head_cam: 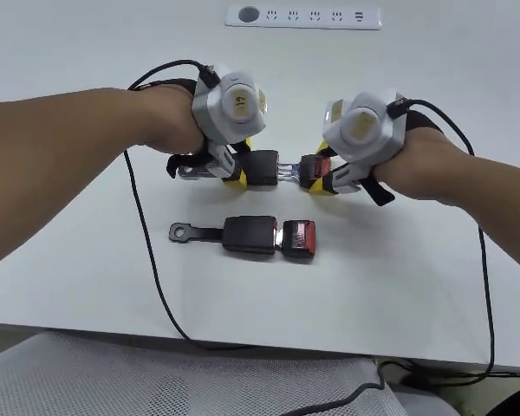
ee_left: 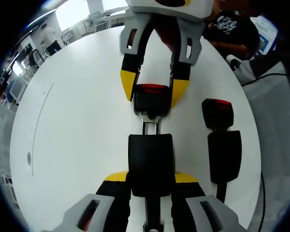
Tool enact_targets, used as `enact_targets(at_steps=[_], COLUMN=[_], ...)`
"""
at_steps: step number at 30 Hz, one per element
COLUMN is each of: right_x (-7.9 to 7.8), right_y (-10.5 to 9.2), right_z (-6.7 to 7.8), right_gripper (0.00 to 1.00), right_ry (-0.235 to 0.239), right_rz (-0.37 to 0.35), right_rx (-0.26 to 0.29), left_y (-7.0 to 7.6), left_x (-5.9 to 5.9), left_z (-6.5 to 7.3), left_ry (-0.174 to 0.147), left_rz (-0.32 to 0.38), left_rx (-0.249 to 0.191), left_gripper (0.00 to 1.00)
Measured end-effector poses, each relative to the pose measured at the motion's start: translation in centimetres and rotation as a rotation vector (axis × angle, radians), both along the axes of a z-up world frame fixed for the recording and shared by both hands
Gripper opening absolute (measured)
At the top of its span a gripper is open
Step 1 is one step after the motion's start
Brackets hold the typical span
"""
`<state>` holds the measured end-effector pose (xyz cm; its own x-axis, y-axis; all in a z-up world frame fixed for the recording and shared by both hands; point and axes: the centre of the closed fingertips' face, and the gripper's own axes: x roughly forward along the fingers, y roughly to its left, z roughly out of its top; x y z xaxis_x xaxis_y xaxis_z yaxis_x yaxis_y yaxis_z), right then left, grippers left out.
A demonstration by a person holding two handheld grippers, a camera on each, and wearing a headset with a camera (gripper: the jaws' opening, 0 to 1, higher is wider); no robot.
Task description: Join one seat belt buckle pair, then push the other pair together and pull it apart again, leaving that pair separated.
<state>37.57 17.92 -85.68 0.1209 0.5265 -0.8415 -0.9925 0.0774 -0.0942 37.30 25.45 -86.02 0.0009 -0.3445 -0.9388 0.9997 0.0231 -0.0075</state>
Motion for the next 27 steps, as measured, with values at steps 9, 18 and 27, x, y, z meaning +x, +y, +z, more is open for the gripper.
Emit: enact_targets(at_steps=[9, 18, 27], right_x=[0.1, -0.1, -0.2], right_y=[0.2, 0.7, 1.6], right_z=[-0.2, 0.0, 0.0], right_gripper=[0.34, 0.33, 0.33], right_ry=[0.049, 0.058, 0.062], right_rz=[0.001, 0.004, -0.004], right_rx=[0.034, 0.047, 0.055], left_y=[-0.2, -0.4, -0.3], left_x=[-0.4, -0.3, 0.2], left_z=[0.4, 0.5, 0.2], left_ry=[-0.009, -0.007, -0.004], left_rz=[-0.027, -0.028, -0.036], left_rx=[-0.025, -0.039, -0.044], left_gripper=[0.32, 0.31, 0.31])
